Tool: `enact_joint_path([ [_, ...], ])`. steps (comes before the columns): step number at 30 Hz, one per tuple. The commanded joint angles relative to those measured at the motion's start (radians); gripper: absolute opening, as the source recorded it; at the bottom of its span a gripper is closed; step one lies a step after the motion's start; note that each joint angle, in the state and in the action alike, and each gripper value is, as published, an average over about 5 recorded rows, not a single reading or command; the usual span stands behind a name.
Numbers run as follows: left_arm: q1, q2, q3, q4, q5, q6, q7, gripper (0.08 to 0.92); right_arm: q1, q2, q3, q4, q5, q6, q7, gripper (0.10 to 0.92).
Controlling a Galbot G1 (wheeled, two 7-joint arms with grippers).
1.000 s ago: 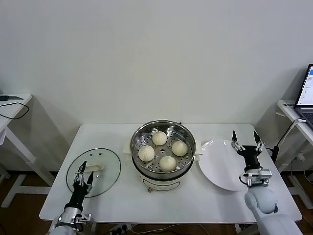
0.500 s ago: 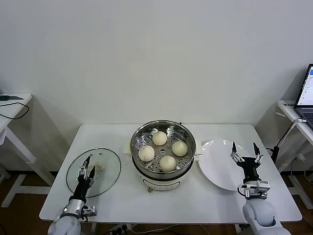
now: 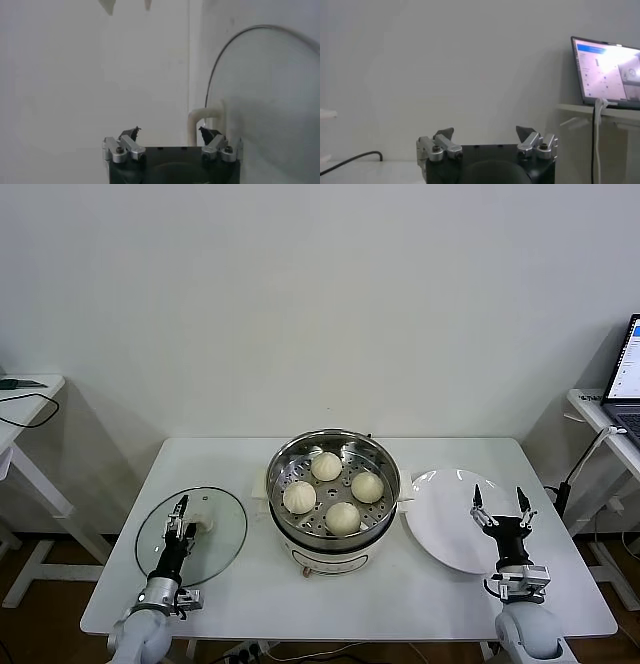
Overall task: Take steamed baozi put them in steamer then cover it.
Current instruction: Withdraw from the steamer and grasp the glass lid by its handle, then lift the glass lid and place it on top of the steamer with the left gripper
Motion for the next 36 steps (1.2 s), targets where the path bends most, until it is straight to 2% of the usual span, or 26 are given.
enact_joint_path([
  [1,-0.036,-0.003,0.000,0.055,0.004,0.007,0.014,0.748,-0.007,0.007,0.004,0.003,-0.009,0.002,-0.001,0.823],
  [18,-0.050,-0.024,-0.019,0.091,0.002,0.004,0.015,0.255,-0.016,0.017,-0.003,0.014,-0.024,0.007,-0.006,0.823],
  [20,-0.049,-0.028,-0.033,0.082,0.001,-0.002,0.009,0.213,-0.018,0.021,-0.003,0.012,-0.027,0.011,-0.009,0.823],
  [23,-0.038,-0.025,-0.058,0.043,0.004,-0.017,-0.001,0.192,-0.022,0.026,-0.003,0.010,-0.030,0.015,-0.012,0.823],
  [29,0.012,-0.001,-0.168,-0.168,0.074,-0.052,-0.007,0.192,-0.027,0.030,0.001,0.009,-0.033,0.021,-0.015,0.823],
  [36,0.053,0.077,-0.224,-0.519,0.000,-0.008,0.083,0.192,-0.028,0.033,0.007,0.019,-0.034,0.024,-0.016,0.823],
])
